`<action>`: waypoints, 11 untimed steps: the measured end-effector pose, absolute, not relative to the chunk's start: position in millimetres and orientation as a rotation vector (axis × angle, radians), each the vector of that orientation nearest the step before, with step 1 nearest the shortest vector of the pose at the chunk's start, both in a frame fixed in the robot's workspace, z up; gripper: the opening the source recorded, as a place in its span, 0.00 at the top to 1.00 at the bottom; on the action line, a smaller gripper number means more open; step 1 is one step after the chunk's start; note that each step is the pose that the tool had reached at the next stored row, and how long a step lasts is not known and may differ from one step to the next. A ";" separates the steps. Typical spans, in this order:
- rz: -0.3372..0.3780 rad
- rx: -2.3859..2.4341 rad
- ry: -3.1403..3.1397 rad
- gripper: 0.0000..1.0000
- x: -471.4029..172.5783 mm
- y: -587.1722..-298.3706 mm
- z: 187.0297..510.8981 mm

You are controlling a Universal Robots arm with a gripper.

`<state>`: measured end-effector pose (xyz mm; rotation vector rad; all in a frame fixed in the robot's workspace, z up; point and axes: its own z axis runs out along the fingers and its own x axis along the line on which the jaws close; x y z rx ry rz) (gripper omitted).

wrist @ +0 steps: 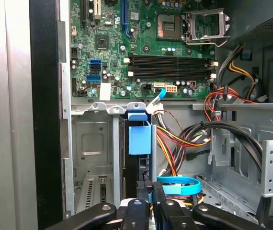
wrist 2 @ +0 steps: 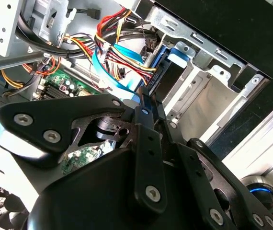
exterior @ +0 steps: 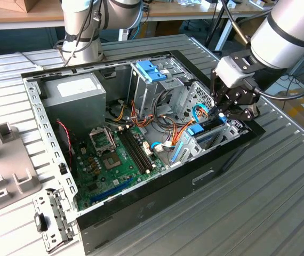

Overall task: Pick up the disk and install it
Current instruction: 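Insert the second disk wire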

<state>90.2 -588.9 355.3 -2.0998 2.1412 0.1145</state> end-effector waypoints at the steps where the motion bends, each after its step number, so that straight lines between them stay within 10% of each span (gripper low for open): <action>1: 0.114 -2.100 2.141 0.84 90.2 -588.9 355.0; 11: 0.114 -2.100 2.141 0.84 90.2 -588.9 347.6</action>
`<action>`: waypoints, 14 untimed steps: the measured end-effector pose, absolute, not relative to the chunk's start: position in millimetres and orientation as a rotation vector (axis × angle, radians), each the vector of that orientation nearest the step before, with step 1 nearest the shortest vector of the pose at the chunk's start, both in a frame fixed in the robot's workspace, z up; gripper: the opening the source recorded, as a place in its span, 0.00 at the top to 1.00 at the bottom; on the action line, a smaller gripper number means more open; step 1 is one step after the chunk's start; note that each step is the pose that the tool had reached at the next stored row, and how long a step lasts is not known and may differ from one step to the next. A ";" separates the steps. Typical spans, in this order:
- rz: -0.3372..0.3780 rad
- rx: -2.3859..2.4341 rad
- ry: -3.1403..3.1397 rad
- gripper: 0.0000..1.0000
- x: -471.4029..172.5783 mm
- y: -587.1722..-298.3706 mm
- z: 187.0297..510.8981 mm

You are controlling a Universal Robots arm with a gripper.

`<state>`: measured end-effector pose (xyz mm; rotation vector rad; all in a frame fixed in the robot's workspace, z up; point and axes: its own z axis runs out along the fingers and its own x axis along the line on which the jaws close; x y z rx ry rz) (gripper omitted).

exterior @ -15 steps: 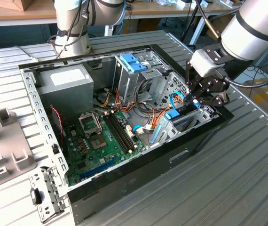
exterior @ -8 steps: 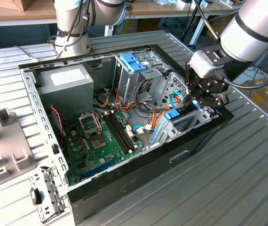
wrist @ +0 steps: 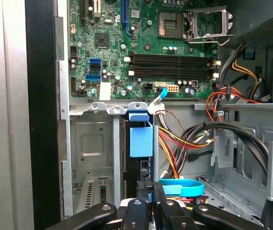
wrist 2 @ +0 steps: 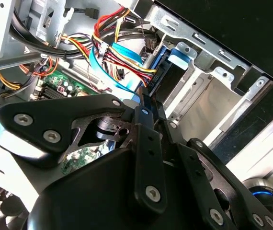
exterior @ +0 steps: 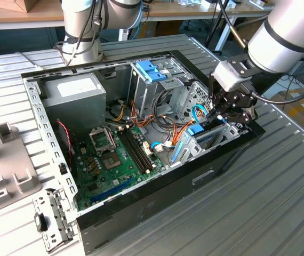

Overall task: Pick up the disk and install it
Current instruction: 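Insert the second disk wire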

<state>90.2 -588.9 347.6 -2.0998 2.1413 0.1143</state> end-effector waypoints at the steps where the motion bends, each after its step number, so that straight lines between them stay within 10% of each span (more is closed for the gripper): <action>1: 0.114 -2.100 2.141 0.84 90.2 -588.9 347.2; 14: 0.114 -2.100 2.141 0.84 86.1 -588.9 342.9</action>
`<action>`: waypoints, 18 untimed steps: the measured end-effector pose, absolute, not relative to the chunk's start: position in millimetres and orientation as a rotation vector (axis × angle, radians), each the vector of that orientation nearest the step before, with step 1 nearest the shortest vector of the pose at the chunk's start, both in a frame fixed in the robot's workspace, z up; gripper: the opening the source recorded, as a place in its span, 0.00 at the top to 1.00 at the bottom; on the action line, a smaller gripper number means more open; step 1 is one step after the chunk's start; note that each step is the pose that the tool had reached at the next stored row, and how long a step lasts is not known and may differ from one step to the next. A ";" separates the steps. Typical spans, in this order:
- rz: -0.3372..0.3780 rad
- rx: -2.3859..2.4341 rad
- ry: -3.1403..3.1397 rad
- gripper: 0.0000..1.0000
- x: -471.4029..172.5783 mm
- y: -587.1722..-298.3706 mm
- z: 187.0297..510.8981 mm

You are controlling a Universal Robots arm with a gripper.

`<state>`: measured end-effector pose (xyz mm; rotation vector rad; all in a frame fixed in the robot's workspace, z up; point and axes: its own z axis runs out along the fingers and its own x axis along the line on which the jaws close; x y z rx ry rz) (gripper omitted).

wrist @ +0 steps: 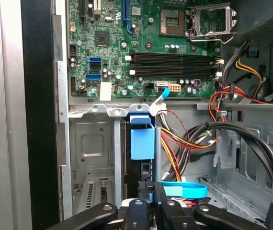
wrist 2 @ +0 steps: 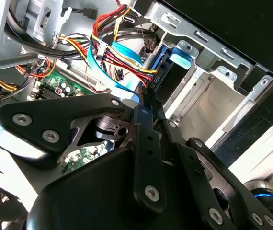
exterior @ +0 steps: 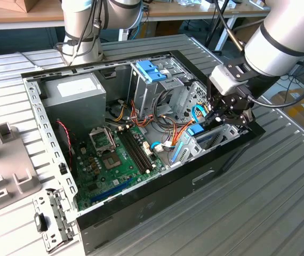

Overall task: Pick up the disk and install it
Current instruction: 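Insert the second disk wire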

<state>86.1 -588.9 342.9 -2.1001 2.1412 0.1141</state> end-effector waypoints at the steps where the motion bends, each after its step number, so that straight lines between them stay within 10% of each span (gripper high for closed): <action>1: 0.114 -2.100 2.141 0.84 86.1 -588.9 342.8; 18: 0.118 -2.098 2.139 0.70 86.1 -589.0 357.6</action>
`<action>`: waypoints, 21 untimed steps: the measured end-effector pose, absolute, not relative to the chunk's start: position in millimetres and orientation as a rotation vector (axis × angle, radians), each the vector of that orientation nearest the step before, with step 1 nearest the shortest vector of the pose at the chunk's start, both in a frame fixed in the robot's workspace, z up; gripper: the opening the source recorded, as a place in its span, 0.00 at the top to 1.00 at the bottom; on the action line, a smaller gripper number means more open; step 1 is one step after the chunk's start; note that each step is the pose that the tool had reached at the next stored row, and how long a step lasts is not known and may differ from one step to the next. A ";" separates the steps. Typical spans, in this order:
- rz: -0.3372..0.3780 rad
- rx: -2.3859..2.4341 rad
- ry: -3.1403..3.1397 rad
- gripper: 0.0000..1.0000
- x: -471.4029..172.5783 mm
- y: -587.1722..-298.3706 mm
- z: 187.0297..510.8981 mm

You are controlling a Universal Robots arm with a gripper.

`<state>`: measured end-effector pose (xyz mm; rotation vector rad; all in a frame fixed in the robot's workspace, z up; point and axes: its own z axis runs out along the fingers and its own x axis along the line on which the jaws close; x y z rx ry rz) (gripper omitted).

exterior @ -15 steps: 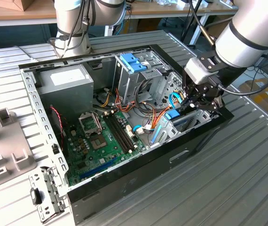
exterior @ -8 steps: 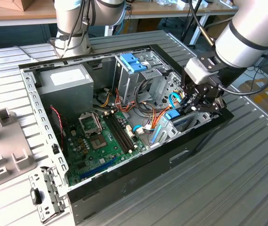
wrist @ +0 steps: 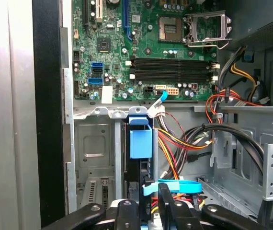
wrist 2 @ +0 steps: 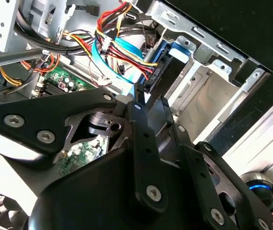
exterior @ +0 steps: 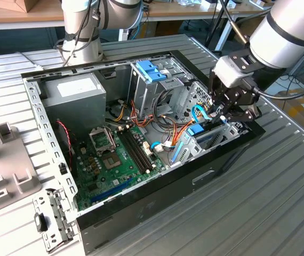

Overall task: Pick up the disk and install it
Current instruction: 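Insert the second disk wire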

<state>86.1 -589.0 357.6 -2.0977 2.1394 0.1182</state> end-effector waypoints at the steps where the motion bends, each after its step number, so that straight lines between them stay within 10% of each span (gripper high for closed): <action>1: 0.119 -2.097 2.139 0.70 86.1 -588.9 357.6; 4: 0.132 -2.093 2.135 0.71 86.2 -588.9 356.9; 6: 0.142 -2.091 2.134 0.89 86.9 -588.9 354.1; 21: 0.169 -2.094 2.142 0.89 92.4 -590.7 348.4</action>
